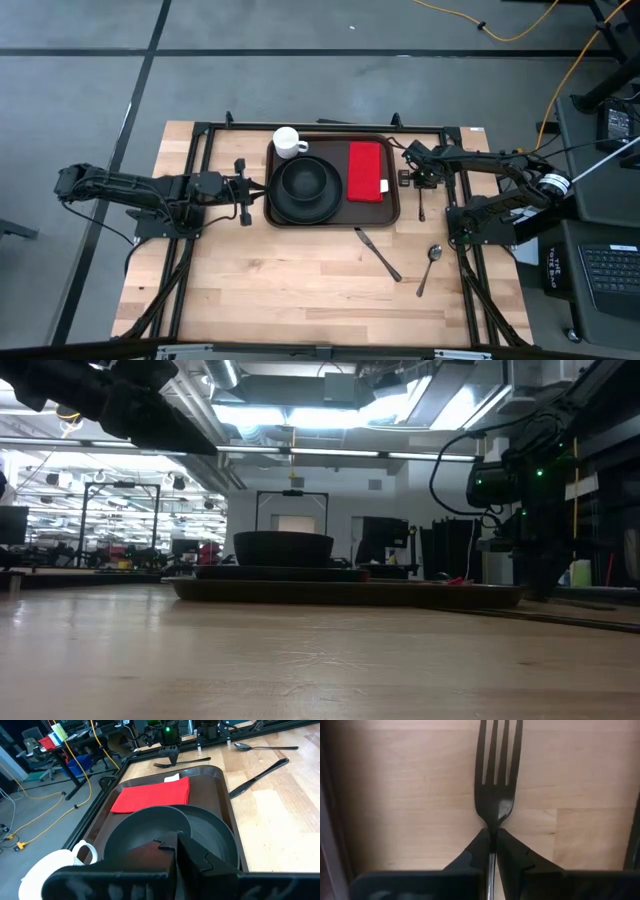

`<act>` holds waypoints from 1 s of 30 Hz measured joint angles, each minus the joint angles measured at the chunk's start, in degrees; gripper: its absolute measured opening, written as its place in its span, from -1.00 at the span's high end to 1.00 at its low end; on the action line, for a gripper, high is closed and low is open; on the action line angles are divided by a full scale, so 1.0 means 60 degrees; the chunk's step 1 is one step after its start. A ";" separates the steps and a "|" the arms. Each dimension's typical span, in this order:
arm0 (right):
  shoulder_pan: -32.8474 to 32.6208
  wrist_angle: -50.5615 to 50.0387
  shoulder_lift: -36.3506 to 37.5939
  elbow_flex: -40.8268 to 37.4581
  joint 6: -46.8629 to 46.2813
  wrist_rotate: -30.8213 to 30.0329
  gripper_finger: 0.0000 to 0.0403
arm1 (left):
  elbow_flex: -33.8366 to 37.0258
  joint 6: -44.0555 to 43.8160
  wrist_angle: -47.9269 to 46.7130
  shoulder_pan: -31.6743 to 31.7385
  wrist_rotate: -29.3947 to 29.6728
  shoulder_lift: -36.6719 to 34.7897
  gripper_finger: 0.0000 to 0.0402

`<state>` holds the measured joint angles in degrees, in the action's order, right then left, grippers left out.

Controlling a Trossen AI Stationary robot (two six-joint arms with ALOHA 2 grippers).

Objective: Set up tray
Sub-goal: Put the black fork on the red napkin

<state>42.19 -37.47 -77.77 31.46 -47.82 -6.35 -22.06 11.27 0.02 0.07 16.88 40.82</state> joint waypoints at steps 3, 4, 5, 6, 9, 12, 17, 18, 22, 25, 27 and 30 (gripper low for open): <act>0.0000 -0.0103 0.0095 0.0077 0.0105 0.0004 0.87 | 0.0000 0.0000 -0.0001 -0.0002 0.0003 -0.0003 0.99; 0.0000 -0.0131 0.0151 0.0084 0.0202 0.0004 0.88 | 0.0000 0.0000 -0.0001 0.0001 0.0000 0.0000 0.99; 0.0003 -0.0131 0.0214 0.0126 0.0300 -0.0005 0.89 | 0.0000 0.0000 -0.0001 0.0000 0.0001 -0.0002 0.99; 0.0004 -0.0097 0.0283 0.0196 0.0354 -0.0010 0.89 | 0.0000 0.0000 -0.0001 -0.0002 0.0002 0.0000 0.98; 0.0002 -0.0109 0.0450 0.0309 0.0550 -0.0013 0.89 | 0.0000 0.0000 -0.0001 0.0000 0.0001 -0.0001 0.97; -0.0053 -0.0136 0.0570 0.0388 0.0595 -0.0011 0.88 | 0.0000 0.0000 -0.0001 -0.0002 0.0000 0.0000 0.97; -0.0271 -0.0186 0.0597 0.0395 0.0804 0.0071 0.89 | 0.0000 0.0000 -0.0001 0.0000 0.0001 0.0000 0.98; -0.0324 -0.0206 0.0597 0.0396 0.0806 0.0123 0.89 | 0.0000 0.0000 -0.0001 -0.0002 0.0000 0.0000 0.98; -0.0488 -0.0222 0.0600 0.0397 0.0817 0.0149 0.88 | 0.0000 0.0000 -0.0001 -0.0002 0.0000 0.0000 0.97; -0.0578 -0.0224 0.0606 0.0397 0.0915 0.0149 0.89 | 0.0000 0.0000 -0.0001 0.0001 0.0000 0.0000 0.98; -0.0632 -0.0234 0.0608 0.0401 0.1035 0.0157 0.89 | 0.0000 0.0000 -0.0001 -0.0001 0.0000 0.0000 0.99; -0.0729 -0.0422 0.0608 0.0436 0.1054 0.0164 0.88 | 0.0000 0.0000 -0.0001 -0.0001 0.0000 0.0000 0.99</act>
<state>37.82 -40.00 -74.13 34.08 -41.50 -5.37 -22.06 11.27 0.01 0.06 16.88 40.82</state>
